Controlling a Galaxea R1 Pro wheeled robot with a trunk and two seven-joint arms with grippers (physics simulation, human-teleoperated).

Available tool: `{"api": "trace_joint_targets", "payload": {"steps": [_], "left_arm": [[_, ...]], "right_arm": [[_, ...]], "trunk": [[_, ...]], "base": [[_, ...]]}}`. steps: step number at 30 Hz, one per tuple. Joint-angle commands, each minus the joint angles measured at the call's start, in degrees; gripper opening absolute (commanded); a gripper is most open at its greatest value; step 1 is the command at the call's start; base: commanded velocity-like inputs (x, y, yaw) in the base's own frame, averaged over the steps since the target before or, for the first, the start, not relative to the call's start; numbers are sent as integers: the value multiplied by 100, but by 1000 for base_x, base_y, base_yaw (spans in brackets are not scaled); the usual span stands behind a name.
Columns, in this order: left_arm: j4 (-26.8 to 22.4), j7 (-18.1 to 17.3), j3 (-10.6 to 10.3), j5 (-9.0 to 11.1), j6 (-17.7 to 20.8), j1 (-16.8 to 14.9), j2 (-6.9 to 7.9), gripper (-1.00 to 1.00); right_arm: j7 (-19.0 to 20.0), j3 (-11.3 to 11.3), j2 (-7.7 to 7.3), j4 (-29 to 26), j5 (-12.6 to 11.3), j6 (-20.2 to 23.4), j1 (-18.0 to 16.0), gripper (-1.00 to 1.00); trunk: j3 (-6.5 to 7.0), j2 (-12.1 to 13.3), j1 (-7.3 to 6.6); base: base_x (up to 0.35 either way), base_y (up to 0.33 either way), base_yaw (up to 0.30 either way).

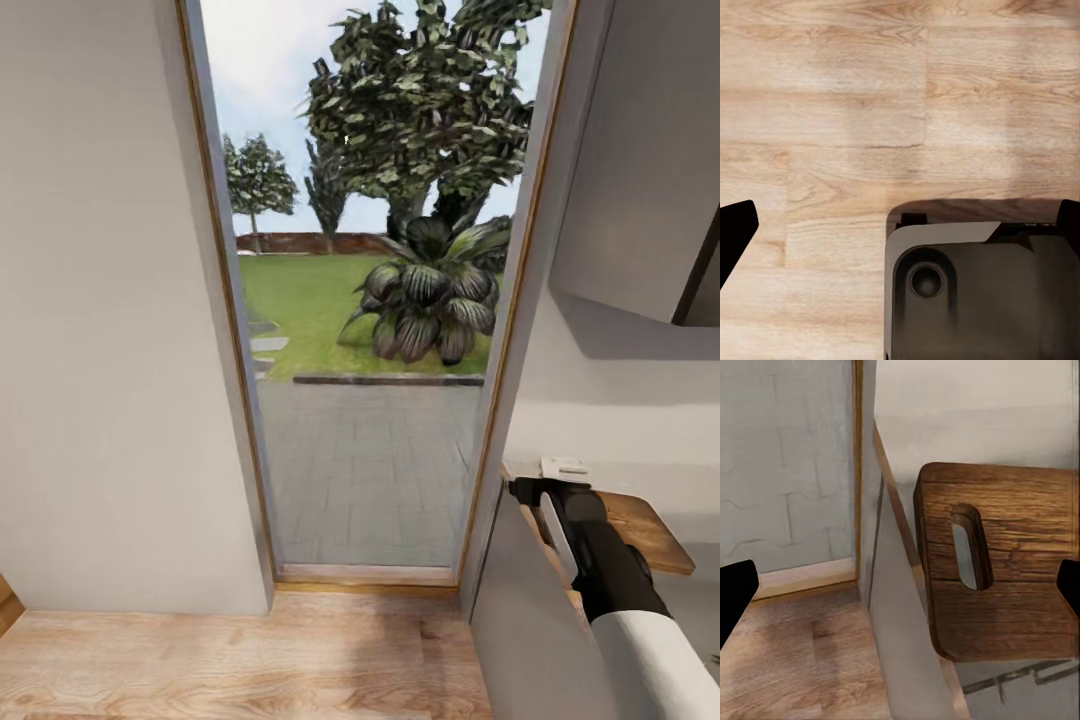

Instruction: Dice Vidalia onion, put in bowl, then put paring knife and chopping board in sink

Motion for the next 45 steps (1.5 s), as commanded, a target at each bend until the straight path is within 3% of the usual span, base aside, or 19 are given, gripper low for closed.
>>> {"api": "trace_joint_targets", "payload": {"steps": [1,5,17,32,40,45], "left_arm": [[-6,2,4,4,-9,3,0,100],[-6,2,4,6,-9,3,0,100],[-6,2,8,8,-9,3,0,100],[76,2,4,-16,-9,3,-1,100],[86,2,10,-18,-9,3,0,100],[89,3,7,-18,-9,3,0,100]], "right_arm": [[6,-16,-55,-1,-4,26,-1,100],[112,-25,-116,9,-4,24,-1,100],[157,-24,-121,17,-21,17,-1,100],[176,-35,-128,534,-30,-153,-1,100],[578,-61,-145,822,-7,-248,-1,100],[667,-70,-243,867,-18,-332,-1,100]], "trunk": [[-1,-3,2],[-1,-3,2],[-1,-3,2],[-1,-3,2],[-1,-3,2],[-1,-3,2]], "base": [[2,-1,0],[1,0,0],[53,0,0],[167,23,0],[7,-1,0],[88,-71,0]]}}
